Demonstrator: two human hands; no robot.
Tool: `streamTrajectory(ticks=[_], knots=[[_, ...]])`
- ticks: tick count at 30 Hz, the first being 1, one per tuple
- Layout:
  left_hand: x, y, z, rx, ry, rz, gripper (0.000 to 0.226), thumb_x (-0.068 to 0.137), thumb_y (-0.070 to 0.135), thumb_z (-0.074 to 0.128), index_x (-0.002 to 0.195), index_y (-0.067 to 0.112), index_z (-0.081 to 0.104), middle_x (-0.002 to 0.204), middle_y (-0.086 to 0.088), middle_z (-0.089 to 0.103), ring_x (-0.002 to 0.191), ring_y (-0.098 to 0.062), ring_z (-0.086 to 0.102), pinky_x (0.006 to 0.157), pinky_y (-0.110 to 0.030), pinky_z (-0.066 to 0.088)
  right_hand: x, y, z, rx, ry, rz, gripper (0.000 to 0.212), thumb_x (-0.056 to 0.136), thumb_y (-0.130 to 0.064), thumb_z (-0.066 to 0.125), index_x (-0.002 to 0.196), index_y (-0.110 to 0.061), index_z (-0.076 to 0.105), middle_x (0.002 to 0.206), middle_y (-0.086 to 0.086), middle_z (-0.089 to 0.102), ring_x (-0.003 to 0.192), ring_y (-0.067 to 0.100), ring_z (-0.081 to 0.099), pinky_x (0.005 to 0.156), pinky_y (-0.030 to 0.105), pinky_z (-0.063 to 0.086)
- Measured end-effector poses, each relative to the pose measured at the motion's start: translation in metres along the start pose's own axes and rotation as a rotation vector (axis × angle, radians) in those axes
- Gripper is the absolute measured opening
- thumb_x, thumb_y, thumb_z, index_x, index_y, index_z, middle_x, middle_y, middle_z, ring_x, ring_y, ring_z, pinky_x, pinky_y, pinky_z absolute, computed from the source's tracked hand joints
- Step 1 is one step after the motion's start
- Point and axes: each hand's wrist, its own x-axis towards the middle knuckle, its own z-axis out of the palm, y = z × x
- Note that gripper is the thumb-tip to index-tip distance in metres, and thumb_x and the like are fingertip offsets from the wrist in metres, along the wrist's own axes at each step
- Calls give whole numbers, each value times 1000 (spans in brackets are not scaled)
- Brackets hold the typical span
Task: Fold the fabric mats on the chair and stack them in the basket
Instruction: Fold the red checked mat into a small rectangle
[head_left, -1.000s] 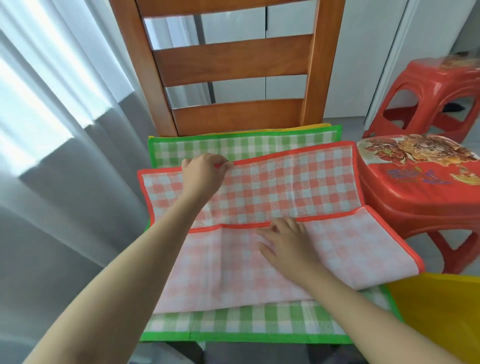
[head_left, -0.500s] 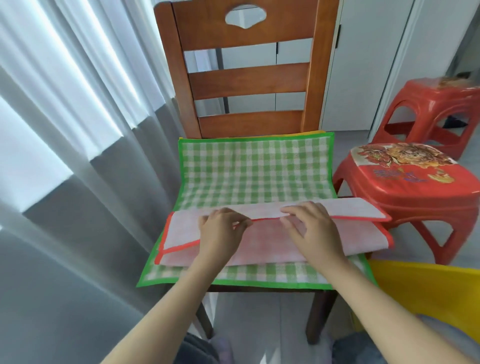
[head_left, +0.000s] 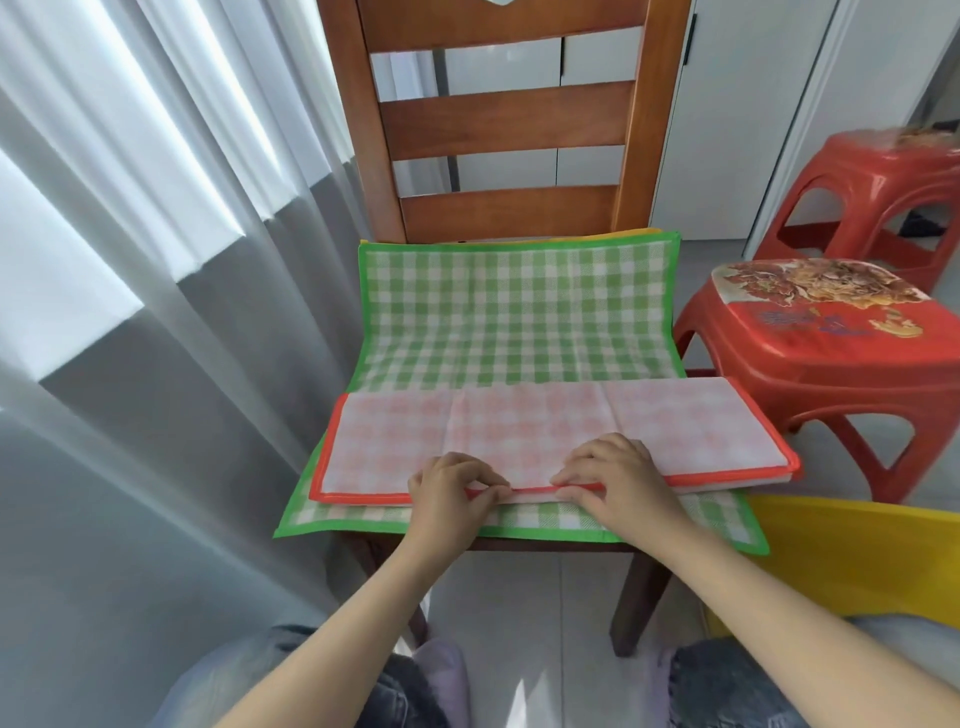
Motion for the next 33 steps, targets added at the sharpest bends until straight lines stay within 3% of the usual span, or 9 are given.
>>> streamTrajectory(ticks=[6, 14, 17, 20, 25, 29, 31, 33], knots=[[1, -2, -6, 34, -95, 33, 5, 76, 37, 74, 74, 36, 70, 102, 16, 55, 103, -5, 38, 93, -29, 22, 1, 1, 0, 61, -70, 37, 16, 78, -41, 69, 90, -32, 72, 97, -21, 54, 100, -1, 40, 87, 17, 24], [8, -2, -11, 89, -56, 30, 4, 78, 35, 71, 77, 31, 71, 97, 16, 52, 105, -9, 40, 86, -26, 17, 11, -10, 10, -3, 23, -75, 12, 85, -26, 65, 81, -16, 71, 81, -8, 67, 83, 11, 55, 75, 16, 30], [13, -4, -21, 71, -46, -3, 10, 79, 37, 70, 70, 32, 66, 97, 13, 56, 100, -8, 45, 90, -29, 25, 16, -21, 14, 79, 32, -86, 12, 88, -20, 61, 87, -12, 70, 86, -4, 69, 86, 14, 58, 76, 16, 38], [18, -10, -30, -74, -47, -59, 14, 79, 38, 71, 74, 25, 68, 97, 8, 57, 96, -10, 53, 88, -29, 39, 20, -33, 22, 126, 9, -134, 12, 89, -17, 58, 91, -12, 69, 92, -1, 70, 90, 17, 61, 82, 29, 48], [26, -21, -25, -71, -67, -90, 21, 89, 39, 59, 95, 20, 68, 106, -1, 57, 92, -15, 58, 81, -26, 45, 17, -37, 30, 130, -6, -136, 9, 84, -23, 66, 85, -16, 72, 92, -5, 72, 92, 14, 63, 84, 21, 41], [34, -25, -15, 159, -7, -34, 35, 95, 30, 49, 127, 18, 56, 118, -5, 51, 102, -21, 56, 82, -31, 47, 16, -33, 31, 171, -19, -31, 8, 78, -30, 72, 83, -24, 75, 98, -11, 70, 98, 5, 55, 90, 22, 40], [42, -19, -10, 371, 27, 33, 32, 95, 28, 44, 122, 14, 57, 112, -7, 51, 97, -24, 53, 72, -31, 42, 18, -32, 27, 223, -79, 17, 11, 78, -30, 72, 87, -25, 75, 103, -13, 66, 103, 3, 49, 88, 11, 34], [54, -11, -3, 480, 57, 82, 29, 95, 25, 41, 113, 7, 56, 113, -9, 51, 99, -26, 50, 72, -30, 34, 23, -31, 21, 209, -167, 29, 13, 80, -32, 70, 91, -26, 75, 106, -16, 63, 104, 1, 45, 83, 4, 29]])
